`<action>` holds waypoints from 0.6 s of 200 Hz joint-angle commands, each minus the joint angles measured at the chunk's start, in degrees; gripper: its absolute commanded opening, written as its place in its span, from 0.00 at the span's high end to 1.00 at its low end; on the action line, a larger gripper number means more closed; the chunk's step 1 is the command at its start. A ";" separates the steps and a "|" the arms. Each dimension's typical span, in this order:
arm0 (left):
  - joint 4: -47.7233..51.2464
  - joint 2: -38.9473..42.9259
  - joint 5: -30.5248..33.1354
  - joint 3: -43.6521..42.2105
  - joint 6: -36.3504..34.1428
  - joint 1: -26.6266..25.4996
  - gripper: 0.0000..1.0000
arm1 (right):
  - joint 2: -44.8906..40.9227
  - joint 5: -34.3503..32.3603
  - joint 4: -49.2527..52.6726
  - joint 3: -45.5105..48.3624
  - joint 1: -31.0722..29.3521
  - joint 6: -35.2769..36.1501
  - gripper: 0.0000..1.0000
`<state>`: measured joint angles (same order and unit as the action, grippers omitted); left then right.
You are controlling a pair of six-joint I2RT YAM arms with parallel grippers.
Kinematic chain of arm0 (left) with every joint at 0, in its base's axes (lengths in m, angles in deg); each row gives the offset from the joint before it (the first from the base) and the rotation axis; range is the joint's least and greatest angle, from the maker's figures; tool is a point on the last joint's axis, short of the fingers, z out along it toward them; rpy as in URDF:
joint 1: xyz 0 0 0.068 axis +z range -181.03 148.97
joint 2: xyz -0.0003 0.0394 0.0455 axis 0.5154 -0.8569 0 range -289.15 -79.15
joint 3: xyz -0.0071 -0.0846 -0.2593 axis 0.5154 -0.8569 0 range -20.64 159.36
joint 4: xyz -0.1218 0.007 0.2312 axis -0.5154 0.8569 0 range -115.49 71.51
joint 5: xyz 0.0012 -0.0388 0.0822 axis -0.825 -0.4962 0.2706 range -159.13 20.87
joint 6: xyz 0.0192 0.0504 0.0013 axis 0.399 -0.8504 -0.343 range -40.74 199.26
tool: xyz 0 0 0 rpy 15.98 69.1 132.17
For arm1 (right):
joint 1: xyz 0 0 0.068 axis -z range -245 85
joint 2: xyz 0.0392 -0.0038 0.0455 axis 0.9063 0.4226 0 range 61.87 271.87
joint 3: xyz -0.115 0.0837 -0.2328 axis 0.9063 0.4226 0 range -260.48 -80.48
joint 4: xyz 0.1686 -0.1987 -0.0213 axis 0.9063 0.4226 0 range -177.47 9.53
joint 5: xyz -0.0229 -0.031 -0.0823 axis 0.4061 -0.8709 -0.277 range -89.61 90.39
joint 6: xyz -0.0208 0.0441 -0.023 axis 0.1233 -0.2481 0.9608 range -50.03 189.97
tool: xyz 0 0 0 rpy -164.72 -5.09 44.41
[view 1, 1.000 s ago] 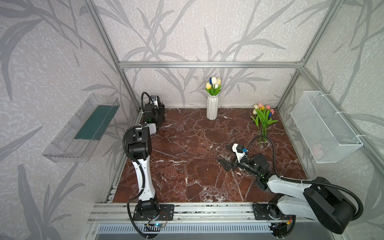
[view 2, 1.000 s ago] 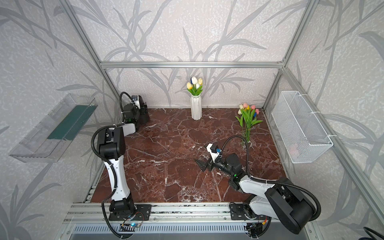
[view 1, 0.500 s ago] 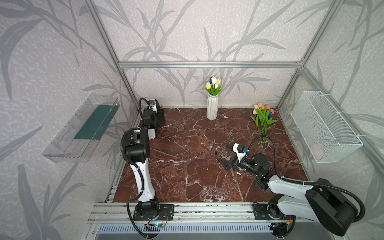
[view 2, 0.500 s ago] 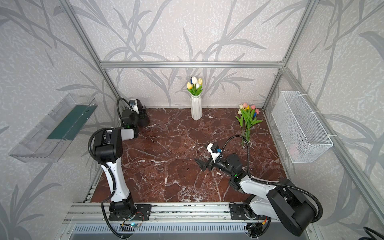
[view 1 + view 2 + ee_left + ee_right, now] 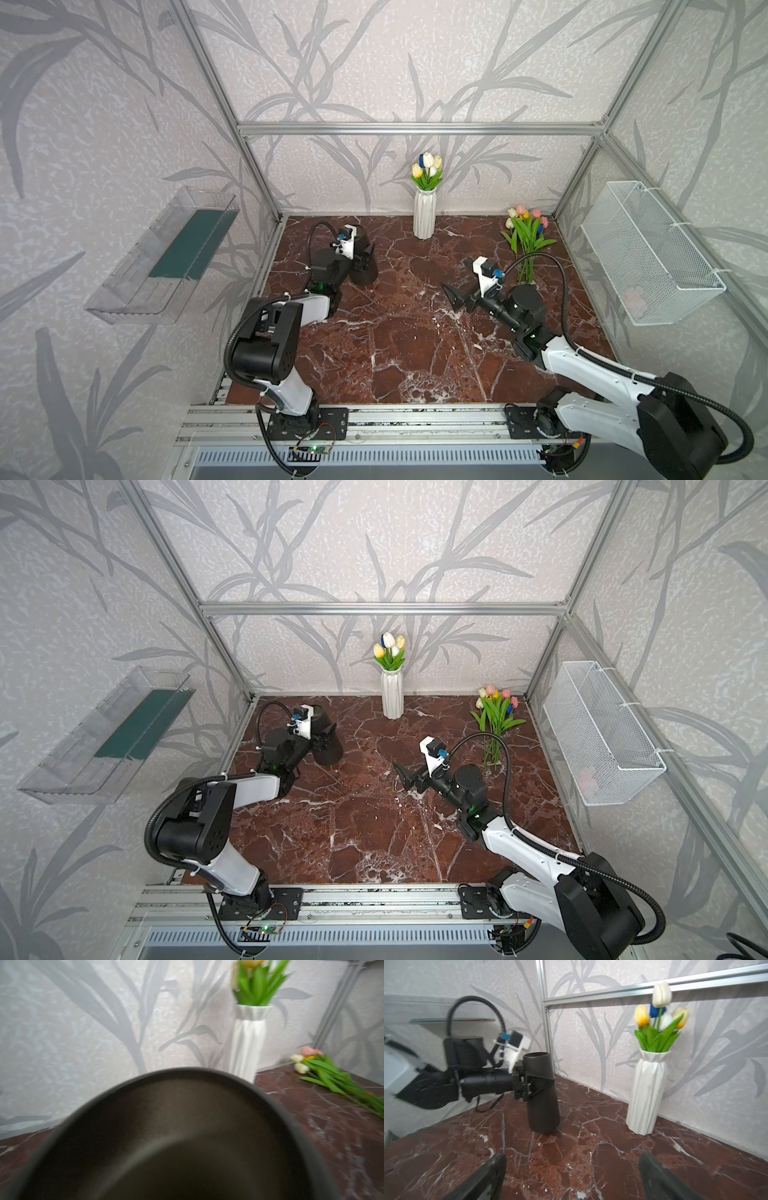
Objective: Arrange the flowers into the vase
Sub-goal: 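Pull the black vase toward center with left gripper while right gripper nears tulips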
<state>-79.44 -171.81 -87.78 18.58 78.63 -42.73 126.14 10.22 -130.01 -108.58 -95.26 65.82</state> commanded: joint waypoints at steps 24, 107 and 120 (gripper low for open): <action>-7.34 5.20 -3.50 0.68 -0.51 -11.12 0.84 | 1.09 -10.55 17.27 -10.33 5.10 -5.12 0.06; -18.83 -4.85 -3.15 -0.18 -0.18 -20.92 0.83 | 6.44 -8.26 42.41 -24.55 17.57 -7.96 0.15; -18.57 -5.19 -2.05 -0.61 -1.39 -21.57 0.83 | 7.90 -7.47 46.30 -26.89 19.80 -7.71 0.16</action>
<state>-85.32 -178.02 -91.30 17.45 78.79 -63.25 132.24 1.89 -93.64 -131.22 -78.50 57.78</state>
